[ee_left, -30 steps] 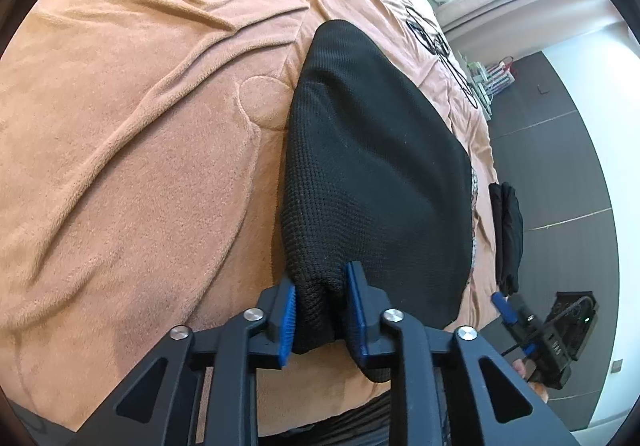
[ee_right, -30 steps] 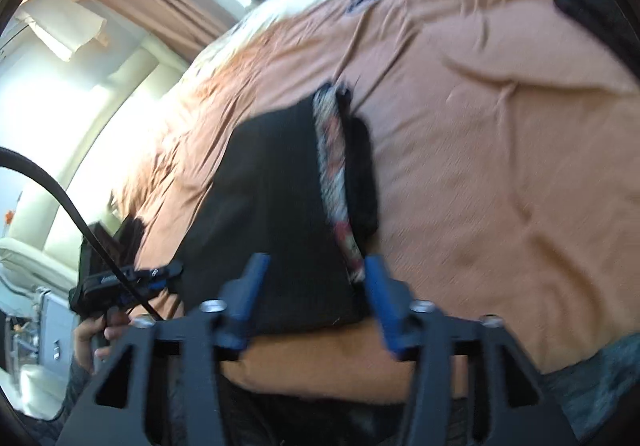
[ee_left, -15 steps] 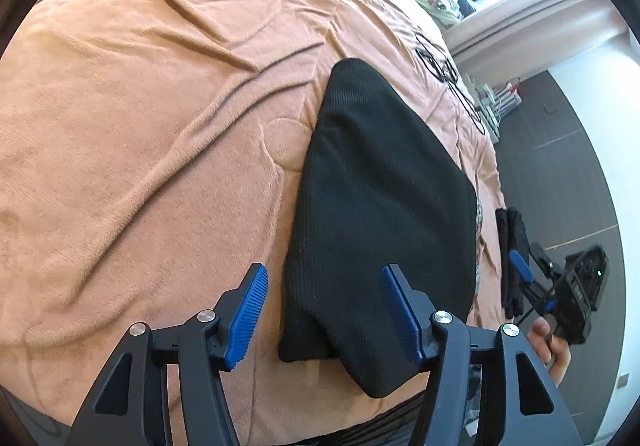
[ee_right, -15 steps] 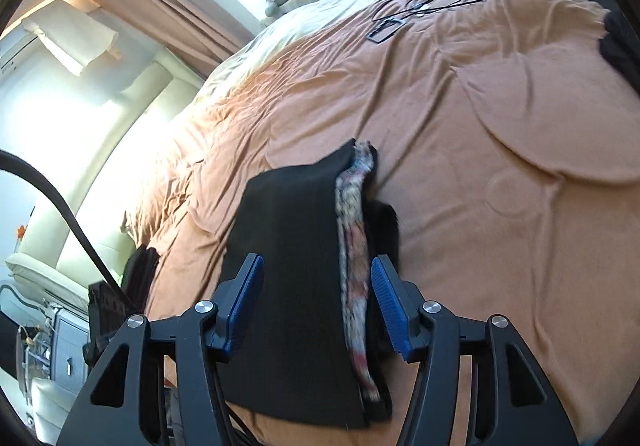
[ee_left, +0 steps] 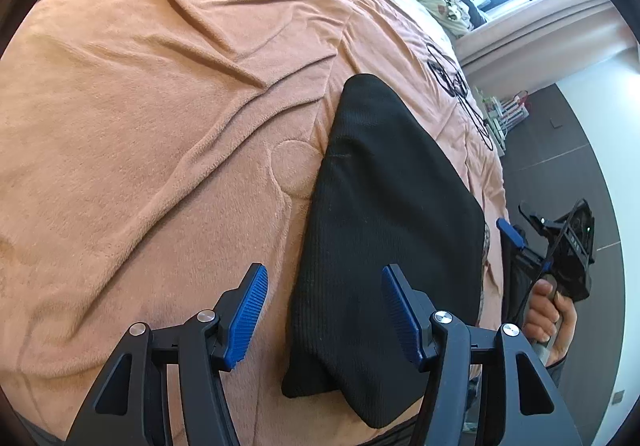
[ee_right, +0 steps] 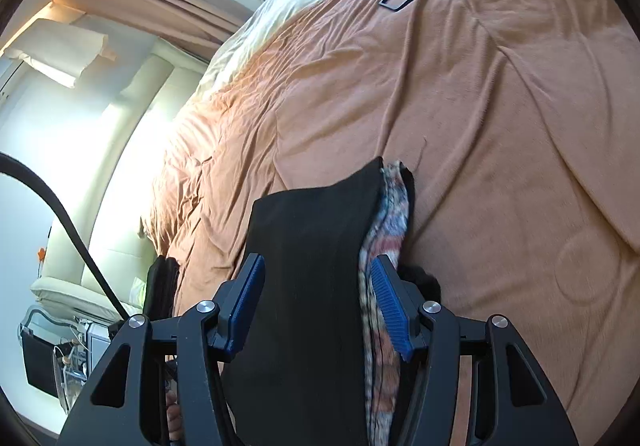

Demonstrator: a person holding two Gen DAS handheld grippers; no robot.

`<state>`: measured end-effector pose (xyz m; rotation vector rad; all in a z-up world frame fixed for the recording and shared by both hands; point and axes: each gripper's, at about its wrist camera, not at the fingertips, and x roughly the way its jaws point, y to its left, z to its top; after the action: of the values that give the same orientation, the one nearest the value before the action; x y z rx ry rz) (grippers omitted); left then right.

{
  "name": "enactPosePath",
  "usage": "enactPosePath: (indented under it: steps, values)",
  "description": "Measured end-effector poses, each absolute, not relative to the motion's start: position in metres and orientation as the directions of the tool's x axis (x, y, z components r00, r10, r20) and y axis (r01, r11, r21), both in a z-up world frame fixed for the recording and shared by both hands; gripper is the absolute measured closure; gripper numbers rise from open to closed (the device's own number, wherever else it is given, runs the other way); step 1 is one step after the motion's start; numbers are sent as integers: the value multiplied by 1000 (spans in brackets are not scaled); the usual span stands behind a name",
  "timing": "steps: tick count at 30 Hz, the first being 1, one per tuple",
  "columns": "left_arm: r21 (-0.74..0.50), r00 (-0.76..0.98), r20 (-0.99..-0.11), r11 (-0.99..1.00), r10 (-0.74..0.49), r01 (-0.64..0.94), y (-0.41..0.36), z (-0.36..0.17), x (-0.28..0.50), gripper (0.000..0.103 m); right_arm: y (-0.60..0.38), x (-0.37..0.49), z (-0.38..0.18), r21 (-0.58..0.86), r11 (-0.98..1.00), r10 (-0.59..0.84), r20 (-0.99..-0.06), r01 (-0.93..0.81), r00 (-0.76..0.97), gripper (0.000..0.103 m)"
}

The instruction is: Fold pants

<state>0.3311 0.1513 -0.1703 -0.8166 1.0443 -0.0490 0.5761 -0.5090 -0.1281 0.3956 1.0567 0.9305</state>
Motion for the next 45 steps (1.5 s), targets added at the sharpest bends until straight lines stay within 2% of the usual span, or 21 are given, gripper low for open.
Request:
enactPosePath:
  steps: [12, 19, 25, 27, 30, 32, 34, 40, 45]
  values:
    - [-620, 516, -753, 702, -408, -350, 155, -175, 333, 41, -477, 609, -159, 716, 587, 789, -610, -378, 70, 48]
    - [-619, 507, -759, 696, -410, -364, 156, -182, 332, 41, -468, 626, -165, 756, 552, 807, -591, -352, -3, 49]
    - [-633, 518, -750, 676, -412, -378, 157, -183, 330, 41, -453, 662, -182, 818, 514, 829, -551, -257, -97, 49]
    - [-633, 523, -747, 677, -409, -376, 156, -181, 330, 41, -453, 671, -189, 836, 500, 841, -531, -226, -105, 55]
    - [-634, 527, -744, 681, -410, -366, 154, -178, 331, 41, -453, 678, -195, 835, 511, 838, -537, -206, -95, 73]
    - [-633, 528, -744, 684, -409, -363, 152, -178, 331, 41, -451, 677, -194, 825, 514, 833, -545, -236, -93, 91]
    - [-636, 526, -743, 681, -413, -364, 151, -179, 331, 41, -448, 672, -188, 803, 525, 821, -565, -281, -78, 102]
    - [-637, 519, -743, 684, -422, -356, 145, -181, 330, 41, -453, 653, -159, 720, 565, 798, -601, -402, 44, 103]
    - [-636, 513, -745, 688, -427, -351, 139, -182, 331, 41, -470, 636, -153, 694, 591, 782, -617, -412, 83, 103]
